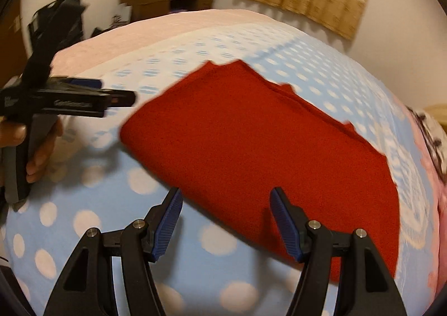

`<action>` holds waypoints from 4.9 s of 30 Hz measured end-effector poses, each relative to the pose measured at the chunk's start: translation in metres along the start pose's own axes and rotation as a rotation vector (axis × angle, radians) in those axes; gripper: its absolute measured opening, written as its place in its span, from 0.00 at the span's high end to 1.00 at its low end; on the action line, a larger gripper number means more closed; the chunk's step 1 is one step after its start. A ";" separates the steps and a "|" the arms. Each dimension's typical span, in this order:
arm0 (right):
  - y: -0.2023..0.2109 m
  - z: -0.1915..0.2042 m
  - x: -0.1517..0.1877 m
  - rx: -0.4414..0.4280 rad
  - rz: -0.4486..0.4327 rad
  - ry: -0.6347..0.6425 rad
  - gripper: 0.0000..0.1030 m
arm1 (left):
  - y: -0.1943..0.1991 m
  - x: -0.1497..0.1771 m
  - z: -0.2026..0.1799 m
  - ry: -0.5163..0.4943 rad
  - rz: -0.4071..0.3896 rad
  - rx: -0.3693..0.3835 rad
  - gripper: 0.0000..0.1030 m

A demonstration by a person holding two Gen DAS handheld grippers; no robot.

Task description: Fold small clothes

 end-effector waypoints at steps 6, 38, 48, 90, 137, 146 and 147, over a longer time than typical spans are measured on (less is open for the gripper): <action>-0.017 0.041 -0.014 -0.028 -0.022 0.095 0.36 | -0.008 0.004 0.009 0.026 0.033 0.011 0.04; -0.050 0.076 -0.023 0.085 -0.077 0.325 0.36 | -0.066 -0.037 -0.036 0.156 0.171 0.333 0.04; -0.046 0.085 -0.018 0.108 -0.091 0.346 0.36 | -0.093 -0.041 -0.063 0.142 0.189 0.377 0.08; 0.050 0.005 -0.033 0.181 -0.255 0.178 0.94 | -0.062 -0.112 -0.129 0.304 0.081 0.644 0.86; 0.099 -0.163 0.111 0.217 -0.032 -0.456 0.94 | -0.025 -0.051 -0.369 -0.231 0.091 0.728 0.30; 0.116 -0.183 0.130 0.216 0.033 -0.503 0.46 | -0.012 -0.036 -0.268 -0.306 -0.054 0.491 0.24; 0.121 -0.190 0.128 0.224 0.014 -0.519 0.35 | -0.009 -0.032 -0.258 -0.295 -0.058 0.490 0.24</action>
Point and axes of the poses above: each gripper's, at about its wrist camera, not at the fingertips, and y roughly against the way its jaws point, z to its left, x to its underside, the point moved 9 cm from there along -y, roughly the way its jaws point, and after that the axes turned 13 degrees about -z, right-handed, at the moved point
